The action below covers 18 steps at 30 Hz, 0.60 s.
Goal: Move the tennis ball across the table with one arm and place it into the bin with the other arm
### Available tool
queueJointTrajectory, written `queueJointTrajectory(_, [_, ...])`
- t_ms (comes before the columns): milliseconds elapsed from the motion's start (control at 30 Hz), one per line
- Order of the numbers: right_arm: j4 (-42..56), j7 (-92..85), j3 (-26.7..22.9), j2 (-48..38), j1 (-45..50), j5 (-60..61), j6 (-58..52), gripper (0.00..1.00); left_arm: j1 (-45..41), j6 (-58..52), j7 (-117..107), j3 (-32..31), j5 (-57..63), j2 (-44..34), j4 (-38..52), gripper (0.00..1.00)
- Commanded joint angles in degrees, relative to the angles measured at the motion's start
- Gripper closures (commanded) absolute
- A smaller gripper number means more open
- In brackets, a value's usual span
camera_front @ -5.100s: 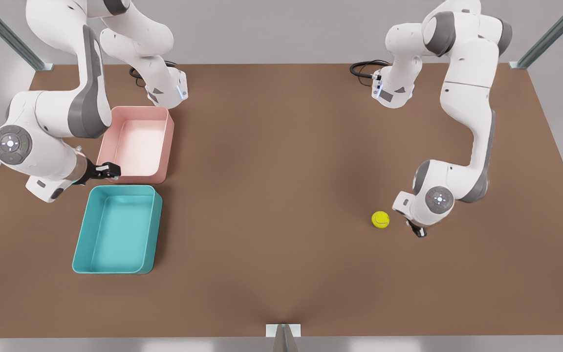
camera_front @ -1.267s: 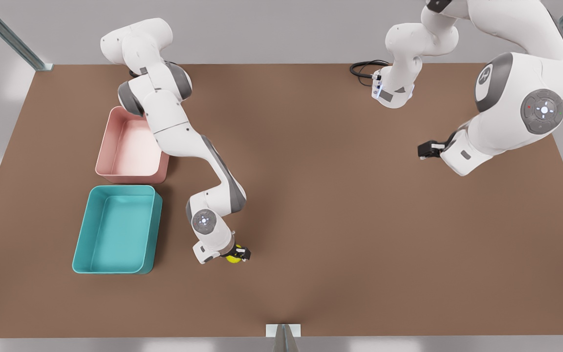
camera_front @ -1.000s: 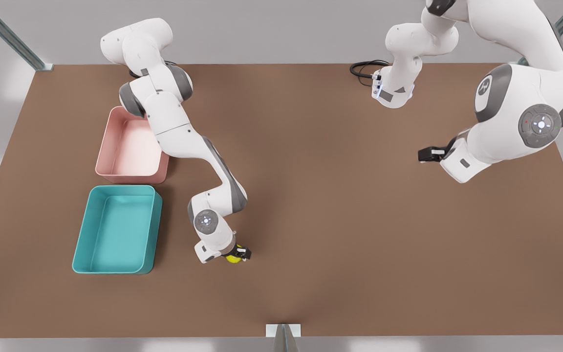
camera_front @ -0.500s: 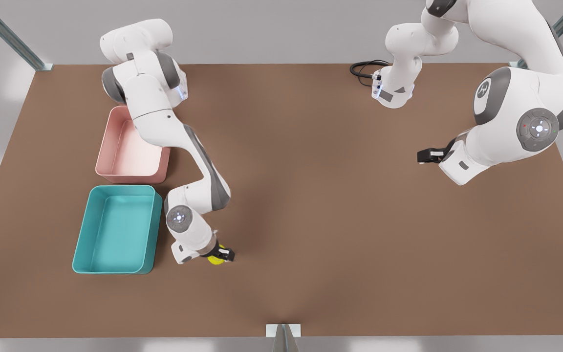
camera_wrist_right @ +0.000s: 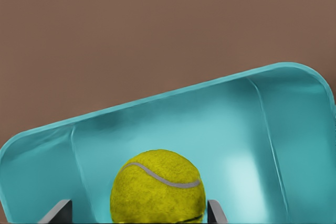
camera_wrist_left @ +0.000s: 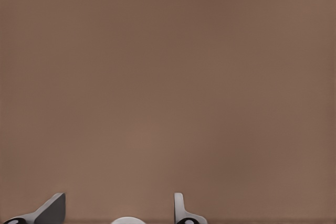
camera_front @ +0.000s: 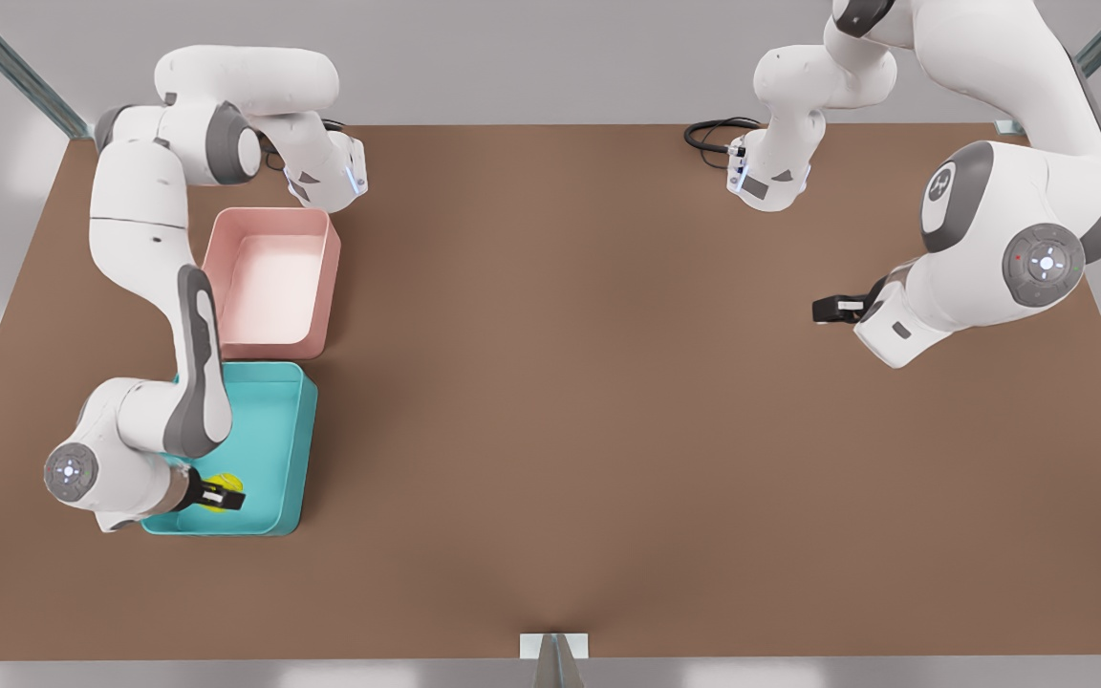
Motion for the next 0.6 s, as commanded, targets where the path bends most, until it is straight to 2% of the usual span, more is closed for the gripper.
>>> queueJointTrajectory(0, [0.41,-23.72,0.09,0.19,-0.02,-0.03,-0.68,0.0,-0.01,-0.03,-0.15,-0.02,0.01,-0.1,0.02,0.0])
queueJointTrajectory(67, [2.52,-14.23,1.59,1.78,2.17,1.02,-2.43,0.0,-0.01,-0.03,-0.15,-0.02,0.09,-0.1,0.02,0.0])
queueJointTrajectory(100, [5.15,-11.85,1.59,-0.68,3.5,0.76,-10.15,0.0,-0.01,-0.03,-0.15,-0.02,0.09,-0.01,0.02,0.0])
queueJointTrajectory(267, [5.43,-10.97,1.5,-18.52,7.72,-8.2,-33.62,0.0,-0.18,-0.03,-0.15,-0.02,0.01,-0.01,0.02,0.0])
queueJointTrajectory(300, [4.02,-10.71,1.68,-24.57,7.89,-8.91,-38.37,0.0,-0.18,-0.03,-0.15,-0.02,0.01,-0.01,0.02,0.0])
queueJointTrajectory(333, [-3.79,-10.44,1.68,-33.45,8.07,-9.96,-38.21,0.0,-0.18,-0.03,-0.15,-0.02,0.01,-0.01,0.02,0.0])
queueJointTrajectory(367, [-9.77,-10.09,1.59,-37.59,7.98,-9.96,-36.02,0.0,-0.18,-0.11,-0.15,-0.02,0.01,-0.01,-0.06,0.0])
queueJointTrajectory(433, [-14.53,-8.77,1.68,-40.06,7.98,-9.88,-32.5,0.0,-0.18,-0.29,-0.15,-0.02,0.01,-0.01,-0.06,0.0])
queueJointTrajectory(567, [-17.17,-8.69,1.68,-41.47,7.54,-9.35,-30.73,0.0,-0.18,-0.29,-0.15,-0.02,0.09,-0.01,-0.06,0.0])
